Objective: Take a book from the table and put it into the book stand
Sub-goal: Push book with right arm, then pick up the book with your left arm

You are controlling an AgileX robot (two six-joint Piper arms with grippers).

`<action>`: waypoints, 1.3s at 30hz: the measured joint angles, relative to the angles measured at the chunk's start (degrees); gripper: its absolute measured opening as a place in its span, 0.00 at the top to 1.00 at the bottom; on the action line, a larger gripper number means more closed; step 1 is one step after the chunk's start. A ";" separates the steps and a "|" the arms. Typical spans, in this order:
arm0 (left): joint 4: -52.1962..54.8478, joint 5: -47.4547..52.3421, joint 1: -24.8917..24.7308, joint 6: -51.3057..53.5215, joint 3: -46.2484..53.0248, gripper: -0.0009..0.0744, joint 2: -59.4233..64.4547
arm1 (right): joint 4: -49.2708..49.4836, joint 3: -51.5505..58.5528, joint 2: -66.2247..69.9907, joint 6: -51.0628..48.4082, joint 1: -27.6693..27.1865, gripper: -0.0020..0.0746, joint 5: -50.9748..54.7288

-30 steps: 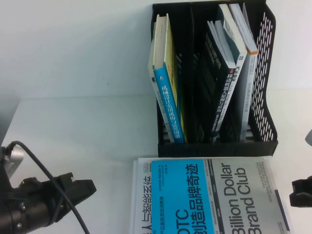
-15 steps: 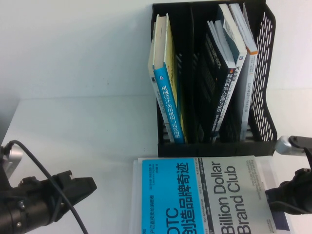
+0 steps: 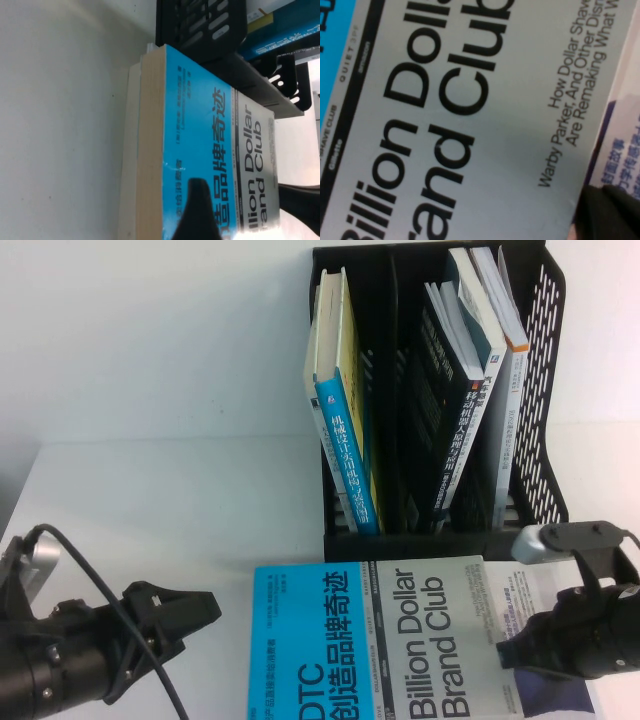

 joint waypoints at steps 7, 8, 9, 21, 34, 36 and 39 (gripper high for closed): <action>4.64 4.02 2.41 -1.06 -2.36 0.33 4.42 | 1.15 -0.04 0.53 -1.82 3.63 0.98 -3.54; 4.78 5.55 3.91 -0.56 -2.49 0.33 5.58 | 1.43 -0.29 1.06 -1.93 3.96 0.98 -3.55; 5.02 7.36 5.78 0.47 -2.60 0.33 6.83 | 1.56 -0.72 1.73 -1.97 4.43 0.98 -3.40; 4.71 29.33 22.30 13.67 -5.68 0.32 29.09 | 5.02 -5.91 6.97 -2.19 5.14 0.98 2.37; 4.43 29.69 19.01 16.93 -11.41 0.30 45.12 | 5.52 -6.25 7.10 -2.19 5.14 0.98 3.67; 4.14 29.69 17.60 16.38 -11.49 0.30 46.27 | 5.52 -6.25 7.10 -2.19 5.14 0.98 3.77; 2.67 29.69 14.56 16.63 -11.62 0.30 47.21 | 5.52 -6.25 7.10 -2.19 5.14 0.98 3.77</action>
